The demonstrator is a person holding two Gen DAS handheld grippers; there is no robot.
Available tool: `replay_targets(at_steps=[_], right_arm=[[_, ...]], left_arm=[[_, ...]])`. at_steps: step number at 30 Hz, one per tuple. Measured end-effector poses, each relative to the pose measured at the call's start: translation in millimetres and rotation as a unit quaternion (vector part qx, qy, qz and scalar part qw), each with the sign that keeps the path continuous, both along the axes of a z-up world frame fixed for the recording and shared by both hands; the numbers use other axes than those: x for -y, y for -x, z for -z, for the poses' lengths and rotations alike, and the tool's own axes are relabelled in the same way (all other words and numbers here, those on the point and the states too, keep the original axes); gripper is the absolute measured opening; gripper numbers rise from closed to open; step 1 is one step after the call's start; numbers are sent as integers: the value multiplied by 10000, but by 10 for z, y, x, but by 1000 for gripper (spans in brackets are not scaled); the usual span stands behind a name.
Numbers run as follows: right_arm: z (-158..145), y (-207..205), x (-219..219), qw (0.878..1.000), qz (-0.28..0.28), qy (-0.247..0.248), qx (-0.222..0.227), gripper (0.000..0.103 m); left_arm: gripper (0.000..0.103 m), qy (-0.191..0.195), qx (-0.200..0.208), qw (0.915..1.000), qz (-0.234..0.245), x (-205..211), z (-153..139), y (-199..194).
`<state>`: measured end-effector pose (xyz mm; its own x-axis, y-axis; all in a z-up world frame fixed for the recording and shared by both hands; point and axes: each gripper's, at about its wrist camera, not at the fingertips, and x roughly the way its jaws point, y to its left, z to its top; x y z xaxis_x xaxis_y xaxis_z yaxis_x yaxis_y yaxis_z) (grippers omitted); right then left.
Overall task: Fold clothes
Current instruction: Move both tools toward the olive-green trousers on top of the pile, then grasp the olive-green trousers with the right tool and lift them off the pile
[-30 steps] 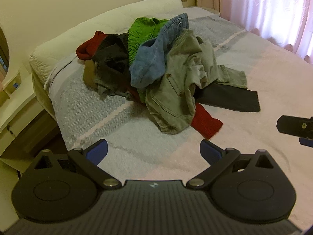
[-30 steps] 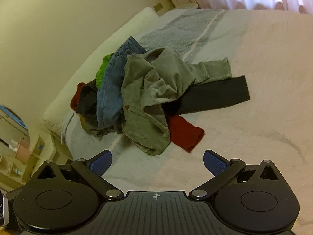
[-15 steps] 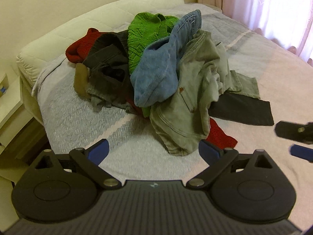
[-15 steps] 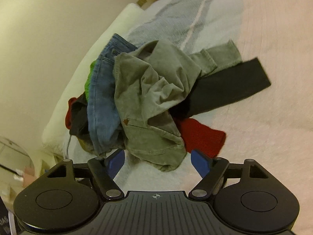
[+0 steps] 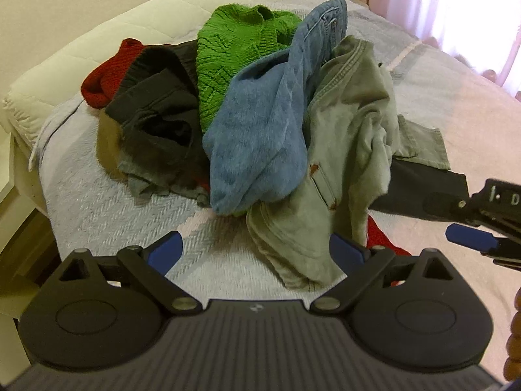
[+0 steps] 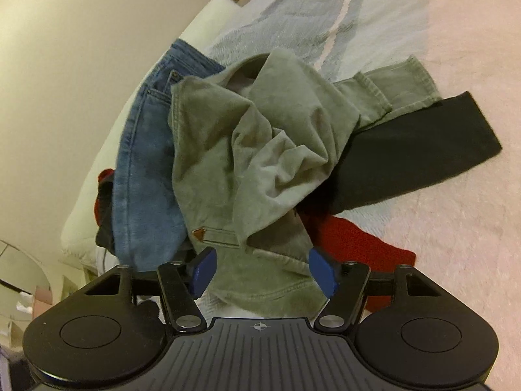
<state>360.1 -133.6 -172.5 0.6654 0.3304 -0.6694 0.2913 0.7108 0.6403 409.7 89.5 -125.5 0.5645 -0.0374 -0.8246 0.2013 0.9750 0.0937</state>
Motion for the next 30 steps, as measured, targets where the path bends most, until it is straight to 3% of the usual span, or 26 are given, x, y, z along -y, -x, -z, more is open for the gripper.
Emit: replay_targets(at_steps=[9, 11, 12, 14, 17, 21, 25, 30], right_arm=[[436, -430, 15, 9965, 264, -793, -21, 60], [574, -549, 19, 9948, 290, -968, -149, 50], [642, -603, 23, 9935, 284, -1086, -201, 31], [702, -644, 47, 9901, 215, -1372, -193, 17], [520, -531, 100, 9930, 129, -1164, 174, 9], [164, -149, 333, 9860, 258, -1386, 886, 6], [-354, 267, 579, 9721, 418, -1487, 1764, 5], [-1108, 764, 790, 9533, 553, -1199, 2717, 5]], left_arm=[[95, -83, 123, 9998, 157, 113, 45, -352], [95, -126, 132, 9997, 155, 123, 58, -390], [95, -148, 123, 9997, 140, 124, 67, -407], [95, -197, 115, 9997, 112, 123, 81, -433], [95, -208, 167, 9996, 69, 127, 46, -419], [95, -173, 302, 9994, 69, 137, -80, -312], [95, -112, 466, 9988, 138, 163, -251, -143], [95, 0, 724, 9968, 326, 229, -514, 149]])
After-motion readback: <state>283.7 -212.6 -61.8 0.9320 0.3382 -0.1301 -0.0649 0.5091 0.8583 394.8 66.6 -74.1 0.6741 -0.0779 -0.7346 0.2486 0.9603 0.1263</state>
